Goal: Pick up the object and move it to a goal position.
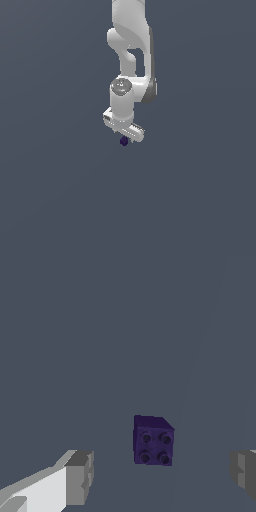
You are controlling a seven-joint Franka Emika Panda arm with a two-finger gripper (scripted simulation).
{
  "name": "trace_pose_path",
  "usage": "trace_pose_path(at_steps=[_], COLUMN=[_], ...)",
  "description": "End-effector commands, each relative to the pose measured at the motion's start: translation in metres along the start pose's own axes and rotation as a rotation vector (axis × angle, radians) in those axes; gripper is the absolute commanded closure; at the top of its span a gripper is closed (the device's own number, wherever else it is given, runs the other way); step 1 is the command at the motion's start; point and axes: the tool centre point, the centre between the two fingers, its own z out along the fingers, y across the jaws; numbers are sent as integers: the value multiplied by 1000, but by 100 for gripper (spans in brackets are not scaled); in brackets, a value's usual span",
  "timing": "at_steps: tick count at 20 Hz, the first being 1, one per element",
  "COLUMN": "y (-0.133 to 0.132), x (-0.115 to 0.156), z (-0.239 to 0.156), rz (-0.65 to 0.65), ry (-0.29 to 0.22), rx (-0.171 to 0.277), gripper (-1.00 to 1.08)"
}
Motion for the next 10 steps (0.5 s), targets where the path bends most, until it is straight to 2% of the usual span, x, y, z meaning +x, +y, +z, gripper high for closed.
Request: trace_pose_path(at_steps=[1,10], y=[1,2], x=[-3,-6], z=[4,7], rz=[35,66], ry=[5,10], rx=[3,5], gripper=[-92,-92])
